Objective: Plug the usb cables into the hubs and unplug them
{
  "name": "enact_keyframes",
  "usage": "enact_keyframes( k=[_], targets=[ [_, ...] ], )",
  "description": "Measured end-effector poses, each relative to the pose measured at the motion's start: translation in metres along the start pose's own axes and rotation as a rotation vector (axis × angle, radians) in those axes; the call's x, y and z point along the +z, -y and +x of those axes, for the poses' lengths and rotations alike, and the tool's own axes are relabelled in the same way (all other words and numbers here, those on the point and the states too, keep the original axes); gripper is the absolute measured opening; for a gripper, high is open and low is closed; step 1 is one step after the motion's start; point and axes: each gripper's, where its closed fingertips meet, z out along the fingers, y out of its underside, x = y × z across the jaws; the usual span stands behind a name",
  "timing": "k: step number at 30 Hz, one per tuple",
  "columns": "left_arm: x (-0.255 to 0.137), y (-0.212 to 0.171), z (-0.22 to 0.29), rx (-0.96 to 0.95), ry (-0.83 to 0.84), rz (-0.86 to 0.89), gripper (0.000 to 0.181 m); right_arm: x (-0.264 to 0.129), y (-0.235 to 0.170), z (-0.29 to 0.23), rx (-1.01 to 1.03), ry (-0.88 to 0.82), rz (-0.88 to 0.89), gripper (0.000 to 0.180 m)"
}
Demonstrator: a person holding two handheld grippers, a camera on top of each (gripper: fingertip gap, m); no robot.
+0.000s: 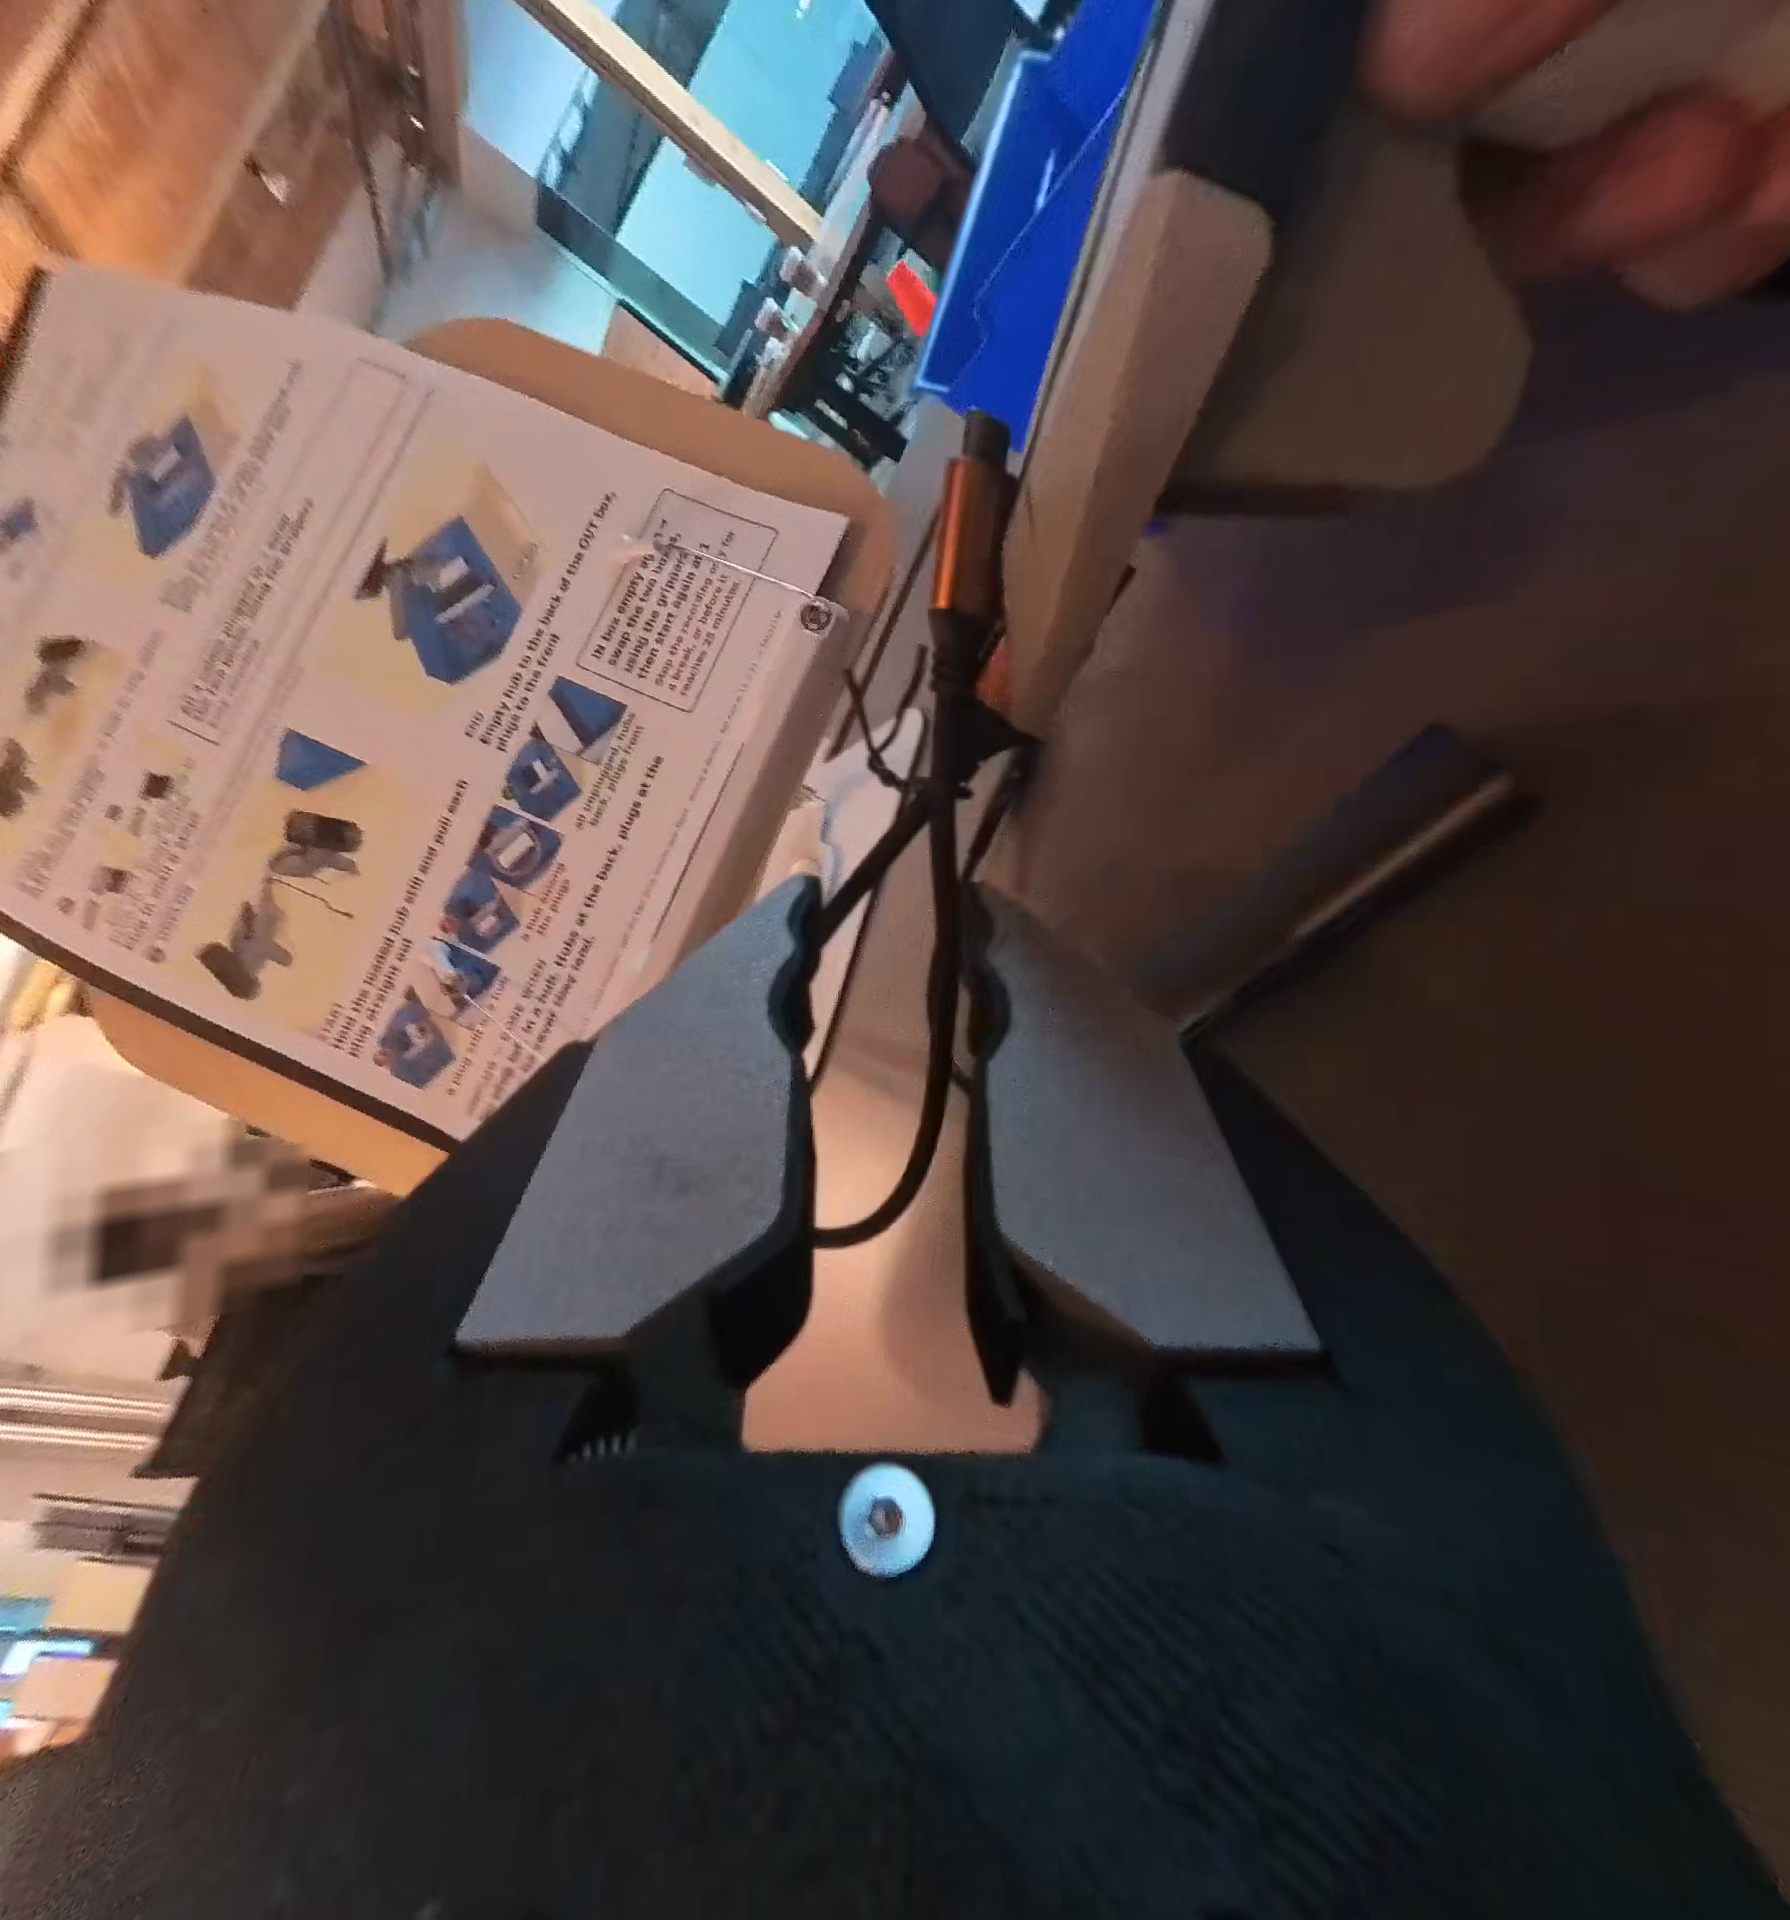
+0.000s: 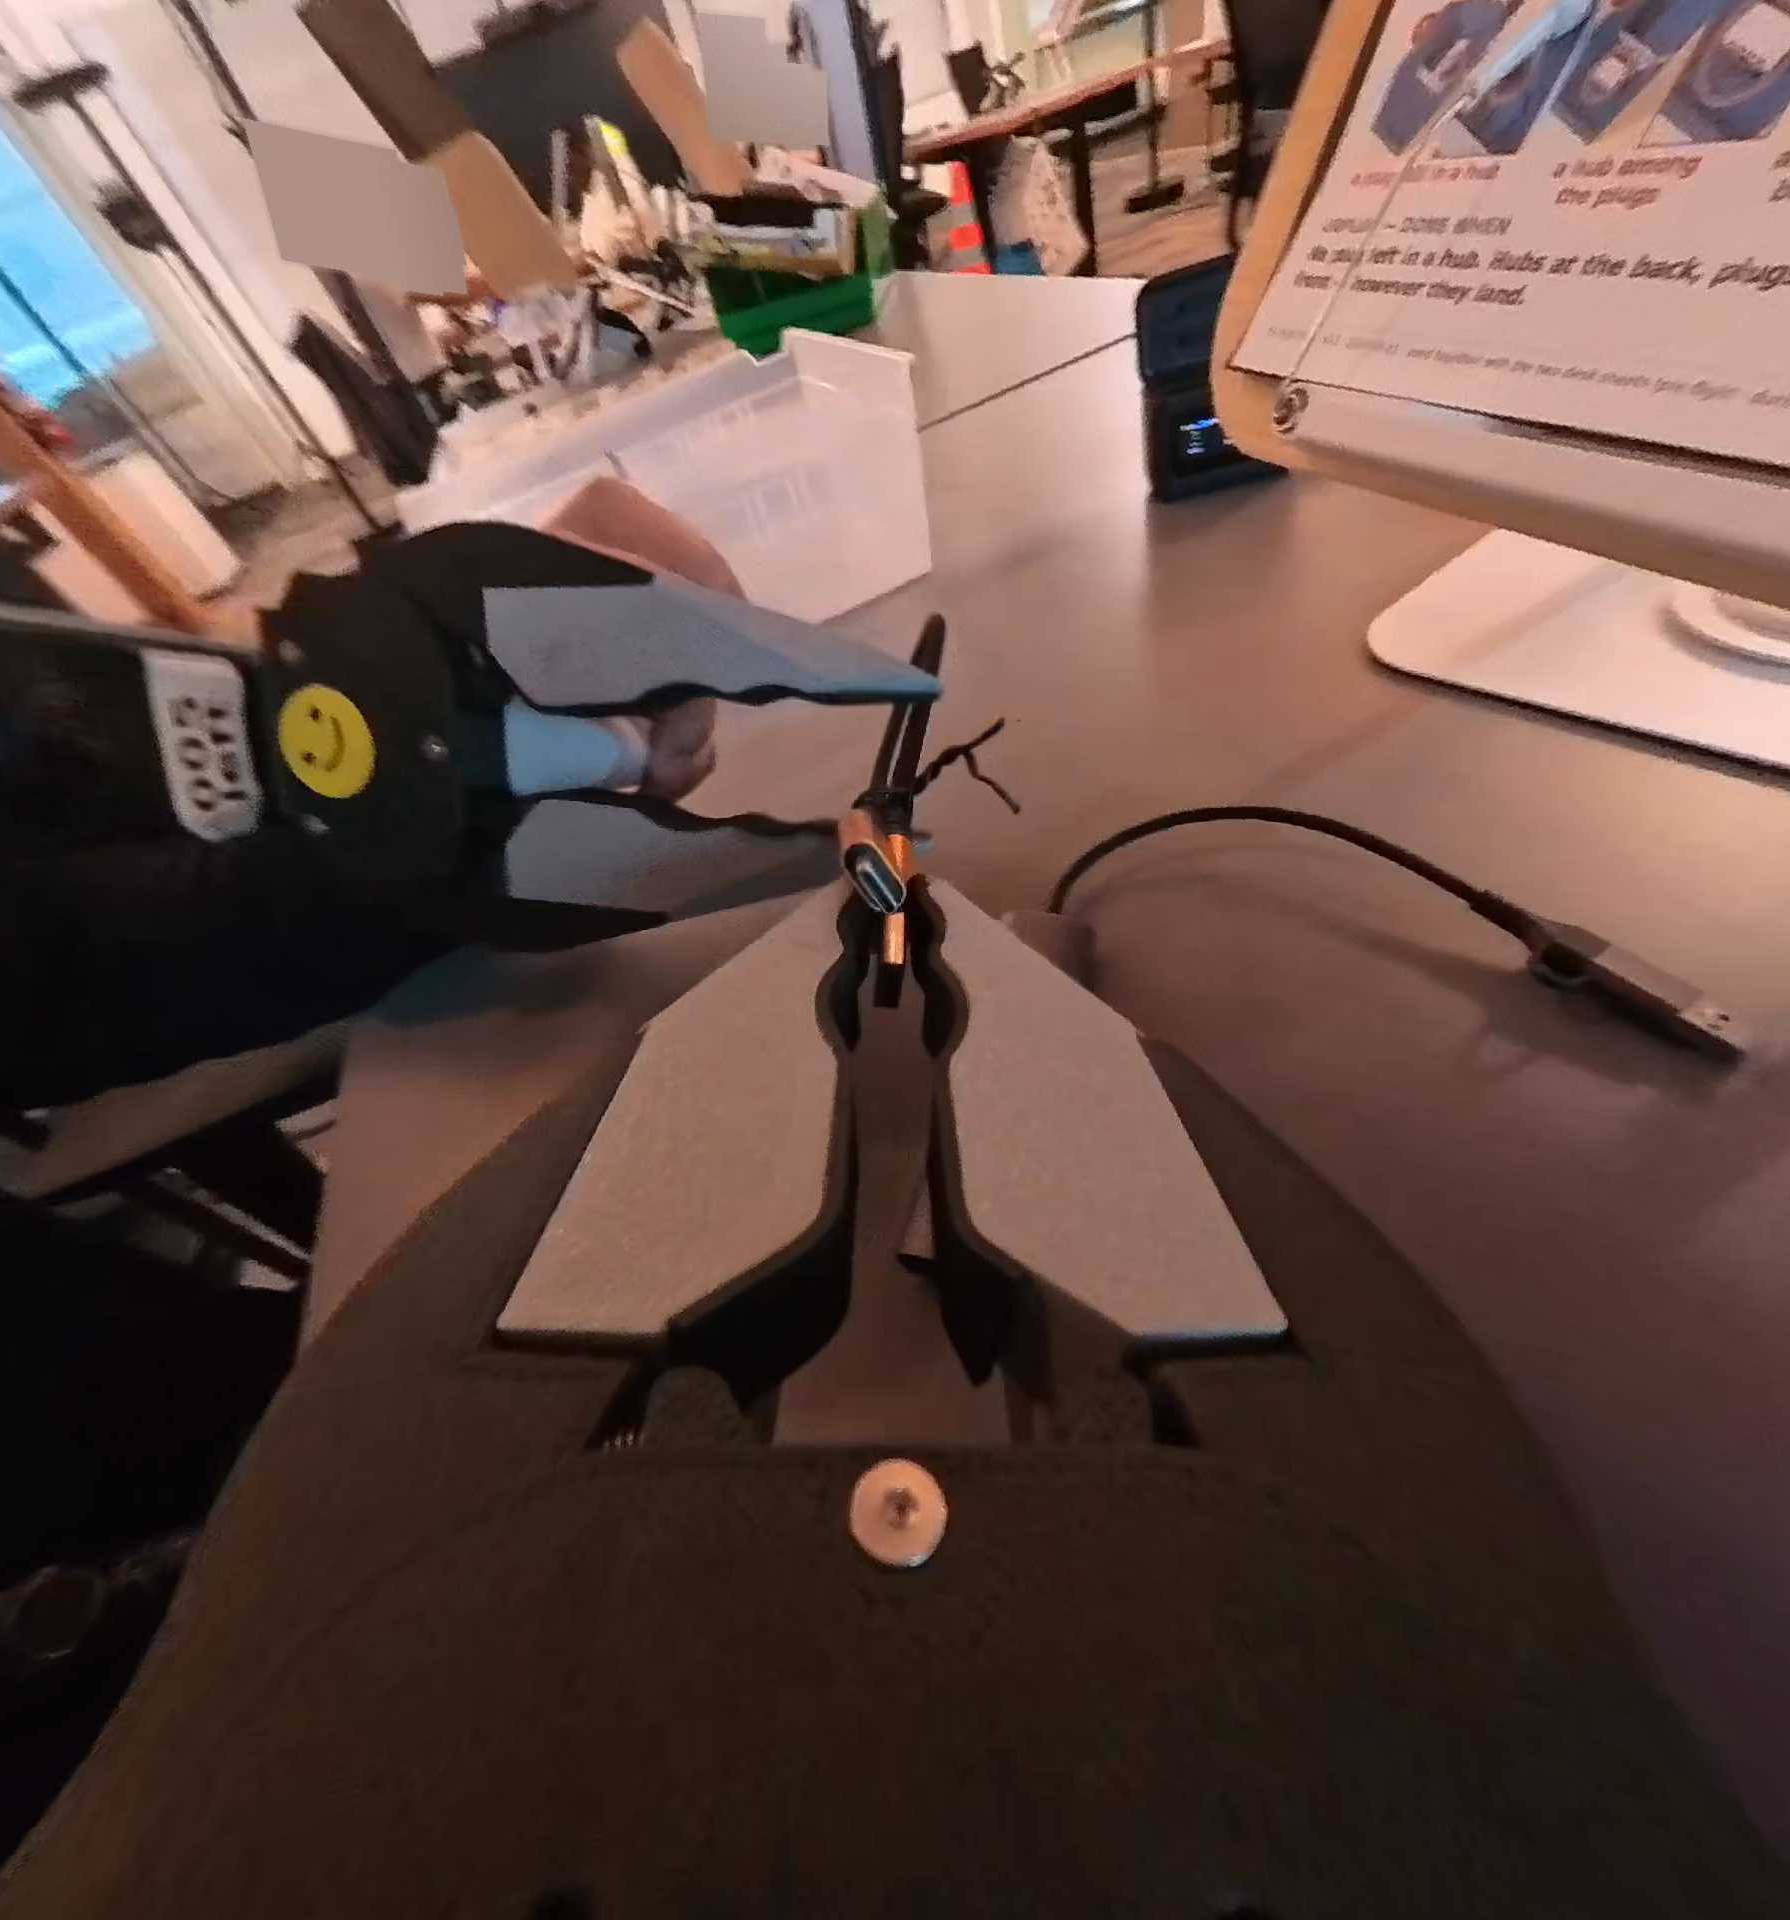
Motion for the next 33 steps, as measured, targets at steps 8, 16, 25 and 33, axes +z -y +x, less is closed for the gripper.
enact_keyframes(
  k=[8, 16, 25, 33],
  targets=[
    [-0.002, 0.002, -0.003, 0.068, 0.008, 0.046, 0.001, 0.004, 0.003, -0.022, -0.012, 0.115, 0.019, 0.007],
    [-0.017, 0.006, -0.034, -0.556, -0.147, 0.250, 0.001, -0.025, 0.035, -0.010, 0.071, 0.125, 0.200, 0.020],
    [-0.017, 0.015, -0.025, -0.327, -0.048, 0.211, 0.000, -0.003, 0.029, -0.030, 0.284, 0.351, 0.179, 0.033],
    [-0.020, 0.023, -0.024, -0.273, 0.008, 0.217, 0.001, 0.004, 0.022, -0.041, 0.258, 0.388, 0.128, 0.020]
  ],
)
